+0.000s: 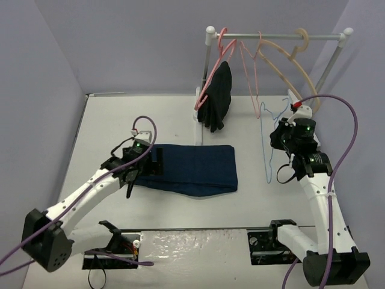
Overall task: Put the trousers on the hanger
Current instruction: Pick up the hanger from the clothesline.
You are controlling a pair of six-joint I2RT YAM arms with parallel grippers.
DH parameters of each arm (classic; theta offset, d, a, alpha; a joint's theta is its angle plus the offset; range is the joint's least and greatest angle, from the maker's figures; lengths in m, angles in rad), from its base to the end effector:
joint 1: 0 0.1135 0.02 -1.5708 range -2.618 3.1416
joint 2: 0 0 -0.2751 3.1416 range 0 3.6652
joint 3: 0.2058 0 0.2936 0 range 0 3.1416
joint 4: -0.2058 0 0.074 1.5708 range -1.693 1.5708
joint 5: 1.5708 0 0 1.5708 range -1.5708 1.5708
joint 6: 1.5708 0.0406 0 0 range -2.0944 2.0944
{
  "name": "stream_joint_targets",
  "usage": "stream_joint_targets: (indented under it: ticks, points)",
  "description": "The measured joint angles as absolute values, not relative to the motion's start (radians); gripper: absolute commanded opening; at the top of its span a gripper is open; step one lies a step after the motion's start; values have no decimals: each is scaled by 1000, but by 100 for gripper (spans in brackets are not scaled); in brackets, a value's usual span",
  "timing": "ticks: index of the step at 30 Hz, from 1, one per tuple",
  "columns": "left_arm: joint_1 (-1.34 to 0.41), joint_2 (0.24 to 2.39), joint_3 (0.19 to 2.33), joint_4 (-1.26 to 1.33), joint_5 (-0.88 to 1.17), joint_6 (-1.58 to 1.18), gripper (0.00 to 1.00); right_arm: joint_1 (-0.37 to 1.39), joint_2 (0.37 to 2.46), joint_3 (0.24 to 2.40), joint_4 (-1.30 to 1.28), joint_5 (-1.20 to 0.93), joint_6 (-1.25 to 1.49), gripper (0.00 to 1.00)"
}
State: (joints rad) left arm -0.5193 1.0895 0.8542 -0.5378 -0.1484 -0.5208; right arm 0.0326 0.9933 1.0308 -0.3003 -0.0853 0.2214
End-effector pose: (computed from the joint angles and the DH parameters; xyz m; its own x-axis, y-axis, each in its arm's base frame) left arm 0.2355 -0.1277 0.2690 -0.7244 -0.1527 -0.6722 0.0444 0.9628 -0.2666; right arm 0.2650 0.0121 0.3850 -0.2785 0.2098 -0.9372 -0.0549 0.9708 0.2337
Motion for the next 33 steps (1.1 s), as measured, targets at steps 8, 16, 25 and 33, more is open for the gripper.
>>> stream_joint_targets:
  ticks: [8,16,25,33]
  points:
    - [-600,1453,909,-373,-170,-690,97,87,923,880,-336,-106,336,0]
    - [-513,1515,825,-308,-182,-775,97,351,877,701,-328,-31,497,0]
    - [-344,1470,773,-297,-192,-791,97,593,880,597,-258,129,634,0]
    - [-292,1428,775,-409,-201,-758,97,713,948,551,-157,194,689,0]
